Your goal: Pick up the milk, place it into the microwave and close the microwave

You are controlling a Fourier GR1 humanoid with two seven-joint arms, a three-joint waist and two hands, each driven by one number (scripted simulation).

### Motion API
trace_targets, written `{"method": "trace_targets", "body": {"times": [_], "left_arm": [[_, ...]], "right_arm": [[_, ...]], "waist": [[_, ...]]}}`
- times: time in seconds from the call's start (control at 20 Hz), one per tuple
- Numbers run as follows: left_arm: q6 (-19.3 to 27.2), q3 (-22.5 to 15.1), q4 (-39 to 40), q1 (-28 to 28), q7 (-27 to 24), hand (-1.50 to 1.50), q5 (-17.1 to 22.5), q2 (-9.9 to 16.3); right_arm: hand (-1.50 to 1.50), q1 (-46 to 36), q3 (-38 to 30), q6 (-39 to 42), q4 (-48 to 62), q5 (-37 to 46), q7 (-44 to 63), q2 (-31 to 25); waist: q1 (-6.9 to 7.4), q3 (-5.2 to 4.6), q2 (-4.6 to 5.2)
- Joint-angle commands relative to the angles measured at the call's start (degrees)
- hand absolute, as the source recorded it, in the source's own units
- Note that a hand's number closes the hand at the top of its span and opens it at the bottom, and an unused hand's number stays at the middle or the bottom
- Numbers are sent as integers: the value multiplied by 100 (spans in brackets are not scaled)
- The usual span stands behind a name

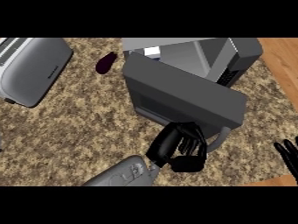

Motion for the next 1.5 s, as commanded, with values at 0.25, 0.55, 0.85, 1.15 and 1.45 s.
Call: {"method": "trace_targets", "body": {"times": [0.25, 0.55, 0.85, 1.15, 1.45], "left_arm": [[577, 287, 616, -1121, -144, 150, 811, -58], [540, 551, 1064, -1577, -234, 150, 1448, -60], [441, 710, 1527, -1810, -559, 150, 1897, -60], [274, 950, 1926, -2130, -799, 150, 2325, -60], [181, 1137, 2033, -2042, -898, 150, 2819, -60]], "right_arm": [[-150, 25, 92, -202, -482, -396, 516, -43], [-150, -26, -9, -312, -693, -504, 780, -218], [-150, -74, -72, -426, -952, -752, 988, -299], [-150, -197, -147, -402, -957, -953, 1057, -391], [-150, -117, -166, -399, -1117, -1139, 1191, -473]], "waist": [[-153, 12, 77], [-292, 14, 141], [-409, 7, 206], [-475, 21, 269], [-564, 14, 275]]}}
